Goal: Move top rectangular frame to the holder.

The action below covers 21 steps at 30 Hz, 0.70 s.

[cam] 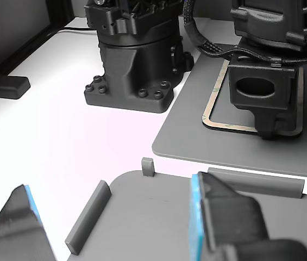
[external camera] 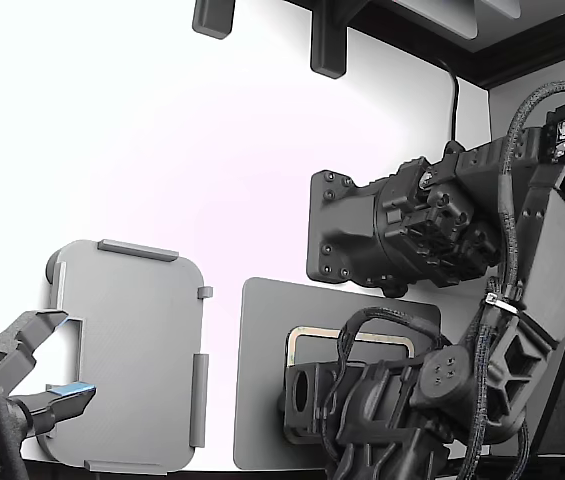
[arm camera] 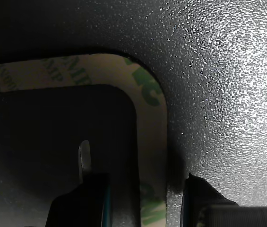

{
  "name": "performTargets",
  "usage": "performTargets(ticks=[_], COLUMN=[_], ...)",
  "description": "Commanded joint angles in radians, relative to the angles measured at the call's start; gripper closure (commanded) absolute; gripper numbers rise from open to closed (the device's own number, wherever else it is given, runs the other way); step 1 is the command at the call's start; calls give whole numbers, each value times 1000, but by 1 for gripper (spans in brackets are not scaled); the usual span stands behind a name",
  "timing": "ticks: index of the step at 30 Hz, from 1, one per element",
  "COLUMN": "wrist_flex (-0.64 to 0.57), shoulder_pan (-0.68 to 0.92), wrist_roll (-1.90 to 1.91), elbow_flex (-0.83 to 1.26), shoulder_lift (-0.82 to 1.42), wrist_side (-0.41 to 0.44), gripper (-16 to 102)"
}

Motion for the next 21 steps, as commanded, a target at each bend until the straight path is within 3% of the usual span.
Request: performTargets(ticks=[1, 10, 14, 18, 21], wrist_flex=[-12, -23, -26, -44, -46], shoulder_pan=[-20, -21, -23, -23, -25], wrist_roll=[-3, -8, -11, 3, -17], elbow_flex=[-11, 2, 5, 12, 9], shoulder_lift=[28, 25, 26, 26, 23], wrist_side=[5, 9, 25, 49, 43], gripper=[27, 43, 60, 97, 97])
